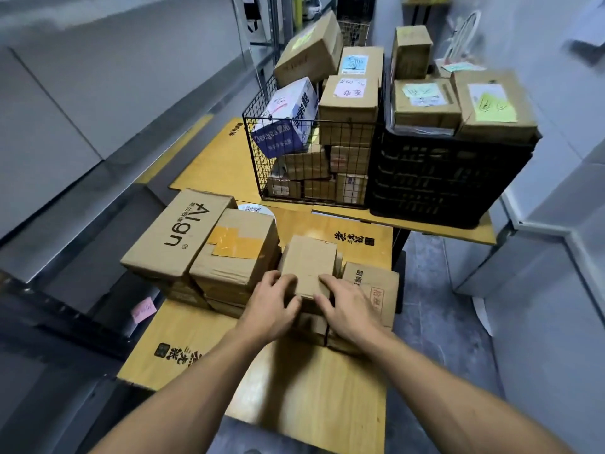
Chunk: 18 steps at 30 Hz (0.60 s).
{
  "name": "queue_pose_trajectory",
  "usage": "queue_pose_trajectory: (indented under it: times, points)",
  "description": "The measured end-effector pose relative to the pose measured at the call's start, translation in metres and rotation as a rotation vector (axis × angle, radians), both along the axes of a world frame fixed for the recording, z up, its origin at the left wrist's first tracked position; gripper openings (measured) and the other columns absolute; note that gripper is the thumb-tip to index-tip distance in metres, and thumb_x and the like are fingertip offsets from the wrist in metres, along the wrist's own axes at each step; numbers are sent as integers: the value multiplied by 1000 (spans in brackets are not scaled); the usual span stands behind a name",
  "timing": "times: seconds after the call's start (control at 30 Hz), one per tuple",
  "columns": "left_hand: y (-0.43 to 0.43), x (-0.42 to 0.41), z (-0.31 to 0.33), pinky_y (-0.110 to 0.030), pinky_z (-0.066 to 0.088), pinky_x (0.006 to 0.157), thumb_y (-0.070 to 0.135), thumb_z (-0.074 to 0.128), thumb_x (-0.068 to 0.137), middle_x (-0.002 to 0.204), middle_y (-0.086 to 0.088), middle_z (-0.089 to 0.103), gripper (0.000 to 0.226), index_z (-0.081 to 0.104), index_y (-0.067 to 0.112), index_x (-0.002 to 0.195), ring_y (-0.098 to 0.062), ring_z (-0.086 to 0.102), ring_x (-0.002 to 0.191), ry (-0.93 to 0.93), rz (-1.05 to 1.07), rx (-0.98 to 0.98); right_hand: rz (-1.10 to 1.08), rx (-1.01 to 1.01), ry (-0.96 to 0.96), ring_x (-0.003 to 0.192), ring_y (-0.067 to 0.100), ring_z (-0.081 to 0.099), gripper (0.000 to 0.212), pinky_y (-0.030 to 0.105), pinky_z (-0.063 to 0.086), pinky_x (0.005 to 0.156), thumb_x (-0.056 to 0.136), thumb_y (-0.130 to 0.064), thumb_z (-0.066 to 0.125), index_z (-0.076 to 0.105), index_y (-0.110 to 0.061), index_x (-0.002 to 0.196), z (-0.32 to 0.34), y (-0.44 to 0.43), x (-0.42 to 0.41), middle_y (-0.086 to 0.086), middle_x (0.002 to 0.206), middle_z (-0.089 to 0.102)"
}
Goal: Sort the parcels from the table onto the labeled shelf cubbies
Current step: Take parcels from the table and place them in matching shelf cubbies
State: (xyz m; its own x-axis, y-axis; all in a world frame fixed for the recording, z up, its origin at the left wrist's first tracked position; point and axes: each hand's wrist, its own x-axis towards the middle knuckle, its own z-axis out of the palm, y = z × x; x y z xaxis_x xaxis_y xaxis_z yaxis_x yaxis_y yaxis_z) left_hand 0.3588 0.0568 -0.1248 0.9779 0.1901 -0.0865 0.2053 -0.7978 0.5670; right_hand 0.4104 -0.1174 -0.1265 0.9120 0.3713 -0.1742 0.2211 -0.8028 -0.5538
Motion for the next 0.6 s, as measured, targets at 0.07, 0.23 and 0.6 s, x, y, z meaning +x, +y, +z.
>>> queue_pose_trajectory:
  times: [0.07,0.23,0.6]
  points:
    - [-2,-4,1,-38,41,105,34,60,90,136,-3,40,42,55,22,129,-22,46,125,-84,-4,-39,-51,100,3,127,23,51,44,39,44,104,100,-48,48,49,-33,141,2,1,-2,-1,139,58]
    - [-6,-17,13,-28,40,104,33,60,87,132,2,40,41,59,23,127,-18,45,123,-278,-29,-54,-216,403,27,118,21,56,31,34,45,98,100,-39,55,61,-28,128,19,0,-9,1,129,62]
    - [-36,-34,56,-13,44,94,26,65,85,132,-4,50,47,55,24,131,1,51,121,-548,81,-553,-334,1001,131,111,23,64,44,46,55,96,100,-20,60,50,-57,121,40,-16,-18,3,118,62]
